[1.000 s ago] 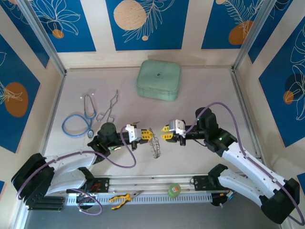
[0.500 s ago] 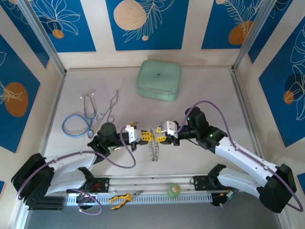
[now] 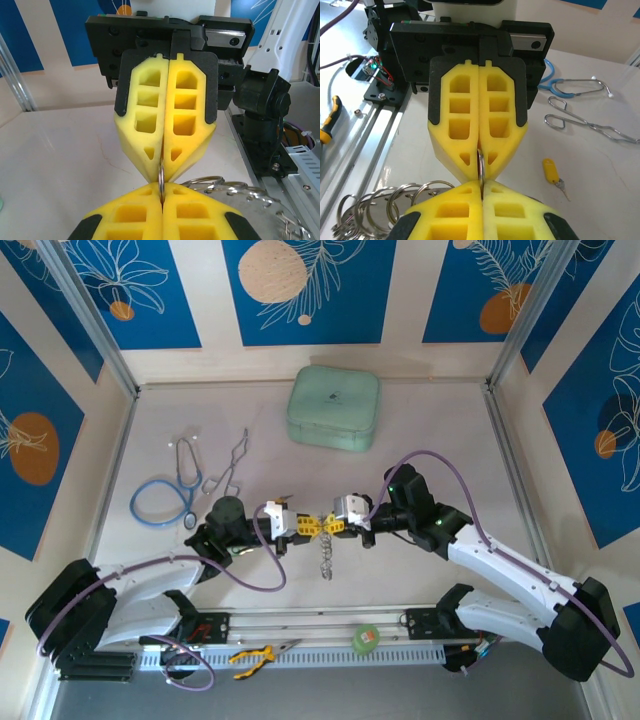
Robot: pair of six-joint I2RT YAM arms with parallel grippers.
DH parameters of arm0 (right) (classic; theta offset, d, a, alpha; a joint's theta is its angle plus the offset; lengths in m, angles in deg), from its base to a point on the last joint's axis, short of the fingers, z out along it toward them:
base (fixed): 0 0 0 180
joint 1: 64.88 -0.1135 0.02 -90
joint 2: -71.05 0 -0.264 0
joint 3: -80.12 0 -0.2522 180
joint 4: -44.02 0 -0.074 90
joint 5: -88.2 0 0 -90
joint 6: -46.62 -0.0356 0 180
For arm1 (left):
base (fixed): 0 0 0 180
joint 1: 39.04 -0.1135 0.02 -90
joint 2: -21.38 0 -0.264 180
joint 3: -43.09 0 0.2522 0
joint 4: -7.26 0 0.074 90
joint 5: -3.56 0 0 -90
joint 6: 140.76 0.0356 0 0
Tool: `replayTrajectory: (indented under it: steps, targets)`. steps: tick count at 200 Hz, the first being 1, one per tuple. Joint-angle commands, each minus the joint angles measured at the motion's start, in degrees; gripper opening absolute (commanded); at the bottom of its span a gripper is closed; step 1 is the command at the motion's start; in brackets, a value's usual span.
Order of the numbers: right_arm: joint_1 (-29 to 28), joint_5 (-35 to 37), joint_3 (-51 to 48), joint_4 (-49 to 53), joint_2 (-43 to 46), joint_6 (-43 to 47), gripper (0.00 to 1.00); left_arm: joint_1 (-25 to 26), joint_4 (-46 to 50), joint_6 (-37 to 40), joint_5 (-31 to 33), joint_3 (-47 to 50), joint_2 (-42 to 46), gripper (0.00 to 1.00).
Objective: Put the keys on the keyring
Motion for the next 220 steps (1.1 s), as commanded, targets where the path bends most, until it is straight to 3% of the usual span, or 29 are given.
replayTrajectory:
  steps: [1,9,26,74,107,149,172,211,220]
  targets:
    - [-0.9,-0.6,2.2,0.2,-0.6,0.8,0.00,0.3,-4.2,-0.8,-0.4,-1.0,-0.3,0.01]
    - [-0.9,0.6,2.4,1.3,-0.5,1.1,0.00,0.3,-3.8,-0.8,1.1,-0.7,-0.3,0.09]
    - [-0.9,2.6,2.8,4.1,-0.3,1.6,0.00,0.3,-0.8,-0.2,3.0,-1.0,0.3,0.15]
    - [-1.7,7.2,6.4,12.6,-1.4,4.0,0.00,0.3,6.8,2.4,5.8,-3.1,0.8,0.18]
    - [-2.9,9.6,9.5,17.0,-2.8,5.2,0.00,0.4,9.9,3.4,5.9,-4.3,0.5,0.17]
    - [-6.9,17.7,15.9,25.5,-7.7,8.1,0.00,0.5,12.7,4.3,6.0,-5.6,0.5,0.14]
    - [-8.5,20.0,19.3,29.3,-9.8,8.9,0.00,0.5,14.7,5.6,6.4,-6.0,0.7,0.01]
    - [-7.8,16.7,19.7,27.2,-8.0,6.8,0.00,0.5,13.1,5.5,5.5,-5.1,1.7,0.00]
    - [-6.3,13.1,17.7,23.6,-6.2,4.9,0.15,0.4,10.4,4.8,5.0,-4.3,2.0,0.00]
